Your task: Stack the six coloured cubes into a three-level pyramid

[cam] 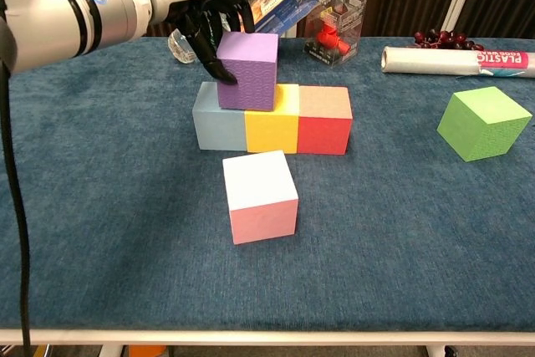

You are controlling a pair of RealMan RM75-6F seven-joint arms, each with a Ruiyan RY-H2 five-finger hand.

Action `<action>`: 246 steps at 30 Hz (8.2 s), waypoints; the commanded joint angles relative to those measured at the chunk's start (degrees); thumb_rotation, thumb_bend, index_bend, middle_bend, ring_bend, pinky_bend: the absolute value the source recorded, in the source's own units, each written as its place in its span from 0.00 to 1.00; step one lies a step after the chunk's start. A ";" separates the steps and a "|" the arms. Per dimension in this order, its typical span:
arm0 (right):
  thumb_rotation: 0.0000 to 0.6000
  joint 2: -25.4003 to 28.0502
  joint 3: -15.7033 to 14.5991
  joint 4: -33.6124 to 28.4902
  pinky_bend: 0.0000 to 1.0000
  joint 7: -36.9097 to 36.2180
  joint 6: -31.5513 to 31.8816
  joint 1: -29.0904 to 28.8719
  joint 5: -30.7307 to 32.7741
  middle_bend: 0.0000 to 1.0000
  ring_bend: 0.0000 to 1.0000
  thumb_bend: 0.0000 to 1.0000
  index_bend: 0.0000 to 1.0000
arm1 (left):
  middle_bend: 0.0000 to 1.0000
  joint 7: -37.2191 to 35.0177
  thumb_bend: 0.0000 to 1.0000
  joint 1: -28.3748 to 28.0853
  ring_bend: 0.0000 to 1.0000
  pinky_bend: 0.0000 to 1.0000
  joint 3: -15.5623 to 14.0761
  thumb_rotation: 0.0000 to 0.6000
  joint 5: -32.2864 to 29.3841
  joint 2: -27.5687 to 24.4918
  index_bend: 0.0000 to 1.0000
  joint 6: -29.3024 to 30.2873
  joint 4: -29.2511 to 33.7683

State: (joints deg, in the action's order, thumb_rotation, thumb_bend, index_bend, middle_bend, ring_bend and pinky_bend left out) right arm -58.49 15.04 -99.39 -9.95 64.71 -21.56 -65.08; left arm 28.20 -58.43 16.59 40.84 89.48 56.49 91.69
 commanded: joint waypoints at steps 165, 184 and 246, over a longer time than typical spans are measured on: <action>1.00 -14.68 1.56 0.80 0.11 12.65 -19.09 -26.14 10.66 0.35 0.10 0.20 0.12 | 0.17 -30.74 0.09 38.86 0.13 0.14 -5.53 1.00 24.62 -25.83 0.15 15.06 5.29; 1.00 -18.11 0.09 3.67 0.08 18.37 -21.16 -32.49 18.47 0.33 0.10 0.20 0.10 | 0.17 -32.07 0.09 39.71 0.13 0.14 -5.43 1.00 25.00 -25.72 0.15 14.35 4.46; 1.00 -21.12 -1.58 7.30 0.03 19.02 -21.84 -36.56 21.01 0.31 0.08 0.20 0.08 | 0.17 -28.26 0.09 40.89 0.13 0.14 -6.01 1.00 26.75 -23.73 0.15 16.13 3.14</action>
State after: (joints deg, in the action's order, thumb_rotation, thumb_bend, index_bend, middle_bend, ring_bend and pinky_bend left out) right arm -79.61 13.47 -92.09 9.07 42.87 -58.11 -44.08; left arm -1.23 -17.70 11.01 67.19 65.16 71.94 95.14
